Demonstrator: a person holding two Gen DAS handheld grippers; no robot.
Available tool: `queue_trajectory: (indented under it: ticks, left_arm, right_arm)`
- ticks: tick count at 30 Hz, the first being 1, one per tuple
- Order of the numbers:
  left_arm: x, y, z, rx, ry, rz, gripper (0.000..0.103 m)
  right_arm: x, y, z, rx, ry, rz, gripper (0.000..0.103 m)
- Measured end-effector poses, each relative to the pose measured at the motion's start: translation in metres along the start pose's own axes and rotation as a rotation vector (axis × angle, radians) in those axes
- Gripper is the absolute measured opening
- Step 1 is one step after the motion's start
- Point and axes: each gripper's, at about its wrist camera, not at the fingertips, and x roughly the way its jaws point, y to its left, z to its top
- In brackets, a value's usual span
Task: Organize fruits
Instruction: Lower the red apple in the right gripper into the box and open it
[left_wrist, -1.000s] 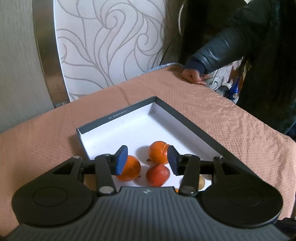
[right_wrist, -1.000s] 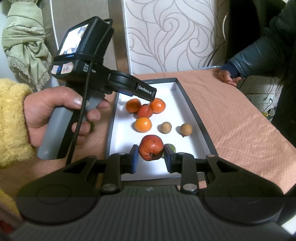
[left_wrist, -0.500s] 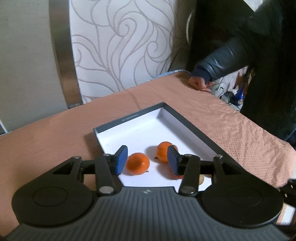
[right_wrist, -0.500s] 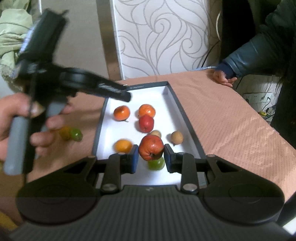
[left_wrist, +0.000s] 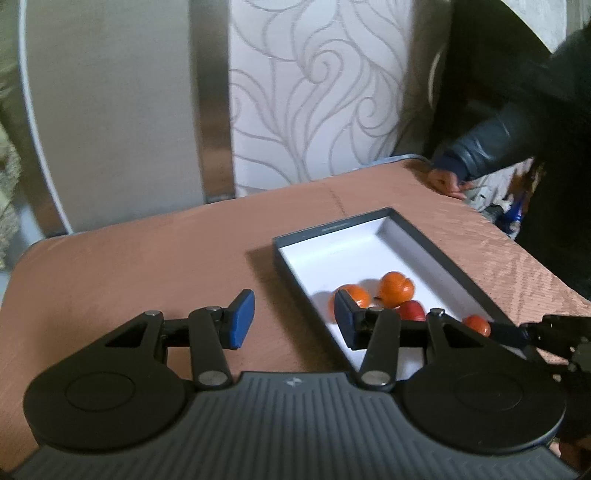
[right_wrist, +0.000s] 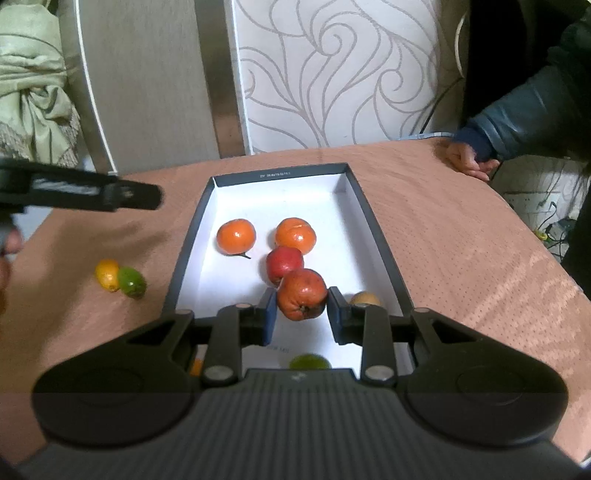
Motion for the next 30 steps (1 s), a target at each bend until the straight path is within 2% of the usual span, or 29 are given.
queue_trajectory:
  ticks: [8, 13, 14, 16, 17, 30]
  left_arm:
    - [-0.012, 0.021, -0.015, -0.039, 0.011, 0.047, 0.054]
    - [-0.016, 0.028, -0.022, -0.046, 0.019, 0.060, 0.054]
    - [-0.016, 0.029, -0.023, -0.048, 0.020, 0.060, 0.054]
    - [-0.017, 0.031, -0.025, -0.049, 0.024, 0.061, 0.054]
    - [-0.016, 0.032, -0.026, -0.051, 0.026, 0.062, 0.054]
    - [-0.013, 0.046, -0.036, -0.064, 0.038, 0.060, 0.054]
  right_arm:
    - [0.021, 0.002, 0.008, -0.030, 0.020, -0.007, 0.033]
    - [0.025, 0.007, 0.015, -0.059, 0.003, -0.036, 0.033]
    - [0.024, 0.008, 0.016, -0.061, -0.007, -0.038, 0.034]
    - [0.019, 0.009, 0.018, -0.068, -0.037, -0.046, 0.046]
    - [0.016, 0.010, 0.019, -0.072, -0.054, -0.055, 0.049]
    - [-0.016, 0.023, 0.019, -0.049, -0.134, -0.072, 0.050]
